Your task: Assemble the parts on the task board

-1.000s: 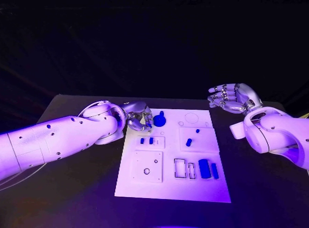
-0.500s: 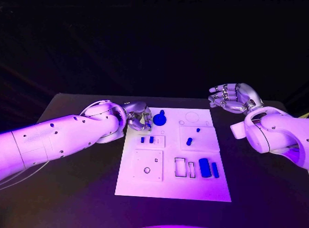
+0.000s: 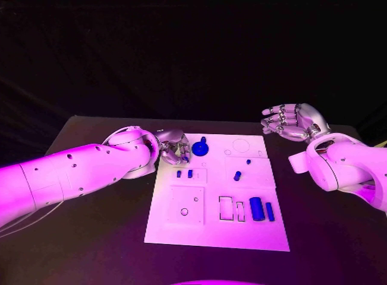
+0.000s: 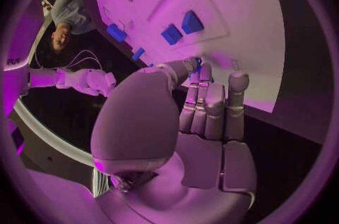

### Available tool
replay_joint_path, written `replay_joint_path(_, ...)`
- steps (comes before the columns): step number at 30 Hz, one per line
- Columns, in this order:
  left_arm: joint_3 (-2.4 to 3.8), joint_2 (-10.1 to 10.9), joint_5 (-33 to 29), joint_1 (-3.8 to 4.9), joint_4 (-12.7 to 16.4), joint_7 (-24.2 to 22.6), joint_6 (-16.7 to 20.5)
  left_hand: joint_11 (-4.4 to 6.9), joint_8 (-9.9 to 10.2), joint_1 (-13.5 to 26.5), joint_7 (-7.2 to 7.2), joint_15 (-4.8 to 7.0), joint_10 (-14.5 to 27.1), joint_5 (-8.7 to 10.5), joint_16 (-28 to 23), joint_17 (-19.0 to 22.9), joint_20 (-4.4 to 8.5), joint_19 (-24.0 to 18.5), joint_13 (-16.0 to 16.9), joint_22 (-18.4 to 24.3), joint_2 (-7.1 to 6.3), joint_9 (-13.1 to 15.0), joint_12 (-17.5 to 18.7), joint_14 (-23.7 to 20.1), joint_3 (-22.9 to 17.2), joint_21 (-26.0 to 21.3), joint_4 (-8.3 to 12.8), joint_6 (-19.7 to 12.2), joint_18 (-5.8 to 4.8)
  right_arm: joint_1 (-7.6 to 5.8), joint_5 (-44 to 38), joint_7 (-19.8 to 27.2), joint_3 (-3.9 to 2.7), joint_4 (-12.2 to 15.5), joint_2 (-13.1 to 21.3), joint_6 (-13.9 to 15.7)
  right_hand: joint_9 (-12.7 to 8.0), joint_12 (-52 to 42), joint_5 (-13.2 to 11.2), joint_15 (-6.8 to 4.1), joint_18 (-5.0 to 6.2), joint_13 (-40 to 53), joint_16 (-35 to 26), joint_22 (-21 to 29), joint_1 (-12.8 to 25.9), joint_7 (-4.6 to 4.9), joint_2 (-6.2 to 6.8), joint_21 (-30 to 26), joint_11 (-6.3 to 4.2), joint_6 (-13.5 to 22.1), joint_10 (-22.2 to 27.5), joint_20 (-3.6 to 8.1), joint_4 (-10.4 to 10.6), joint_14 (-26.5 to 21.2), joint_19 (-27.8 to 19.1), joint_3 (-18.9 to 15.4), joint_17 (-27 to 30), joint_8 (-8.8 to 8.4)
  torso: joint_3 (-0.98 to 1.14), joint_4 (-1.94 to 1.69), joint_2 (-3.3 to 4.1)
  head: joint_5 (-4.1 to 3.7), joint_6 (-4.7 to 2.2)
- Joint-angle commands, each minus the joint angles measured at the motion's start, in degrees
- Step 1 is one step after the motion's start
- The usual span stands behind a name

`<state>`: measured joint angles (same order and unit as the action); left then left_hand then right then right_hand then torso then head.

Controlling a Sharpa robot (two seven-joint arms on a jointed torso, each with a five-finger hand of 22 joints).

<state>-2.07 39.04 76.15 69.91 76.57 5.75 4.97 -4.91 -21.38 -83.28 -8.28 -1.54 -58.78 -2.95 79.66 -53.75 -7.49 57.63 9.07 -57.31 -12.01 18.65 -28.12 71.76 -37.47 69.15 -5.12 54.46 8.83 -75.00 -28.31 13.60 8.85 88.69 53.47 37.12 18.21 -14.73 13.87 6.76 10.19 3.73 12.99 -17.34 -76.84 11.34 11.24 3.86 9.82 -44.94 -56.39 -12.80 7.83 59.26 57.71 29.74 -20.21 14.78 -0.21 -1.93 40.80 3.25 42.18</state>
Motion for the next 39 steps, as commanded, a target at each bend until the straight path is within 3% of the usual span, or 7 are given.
replay_joint_path(1,-0.04,-0.3,0.3,-0.13,-0.1,0.0,-1.1,0.03,0.2,0.6,-0.15,0.15,-0.4,0.02,0.2,0.0,-0.01,0.1,-0.1,0.1,-0.09,0.1,0.2,0.3,0.4,0.0,0.0,0.4,-0.50,0.04,-0.2,0.7,-0.01,0.1,0.0,-0.8,-0.1,0.3,0.3,0.33,0.33,-0.1,-0.2,0.0,0.5,2.53,-0.15,-0.2,0.30,0.1,0.0,-0.37,-0.4,0.3,0.2,0.0,0.0,-0.31,-0.05,0.01,0.00,-0.01,0.01)
replay_joint_path(19,-0.34,-1.2,1.1,-0.39,-0.7,-0.2,-1.8,0.06,0.3,0.6,-0.13,0.17,-0.5,0.03,0.2,0.1,-0.01,0.1,0.0,0.0,-0.10,0.1,0.3,0.3,0.4,0.1,0.1,0.5,-0.51,0.06,-0.2,0.8,-0.01,0.1,-0.1,-0.6,-0.1,0.3,0.3,0.32,0.33,-0.1,-0.3,0.2,0.5,2.52,-0.17,-0.2,0.29,0.1,0.0,-0.37,-0.5,0.3,0.2,0.0,0.1,-0.31,0.00,0.01,0.00,0.00,0.18)
replay_joint_path(32,-0.57,-1.2,1.1,-0.39,-0.8,0.0,-2.1,0.72,-0.1,0.5,0.43,0.65,-2.3,0.05,0.6,-0.6,0.13,0.7,0.6,-0.6,0.08,0.6,0.2,0.8,1.0,0.4,0.4,2.2,-0.60,0.07,-0.2,0.9,-0.01,0.2,0.0,-0.4,-0.1,0.3,0.4,0.31,0.34,-0.1,-0.3,0.3,0.6,2.53,-0.19,-0.2,0.28,0.0,-0.1,-0.36,-0.5,0.4,0.2,0.0,0.1,-0.30,-0.03,-0.03,-0.02,-0.08,0.21)
replay_joint_path(39,-0.58,-1.2,1.1,-0.40,-0.7,0.2,-2.0,0.40,0.7,0.8,0.16,0.52,-1.6,0.04,0.5,-0.3,0.23,0.3,0.6,-0.2,-0.09,0.5,1.1,0.6,1.2,0.1,0.4,1.3,-0.54,0.07,-0.2,0.8,-0.01,0.1,0.0,-0.4,-0.1,0.3,0.4,0.31,0.33,-0.1,-0.3,0.3,0.6,2.54,-0.17,-0.2,0.29,0.0,-0.1,-0.37,-0.5,0.4,0.3,0.0,0.2,-0.31,-0.06,-0.04,-0.01,-0.05,0.28)
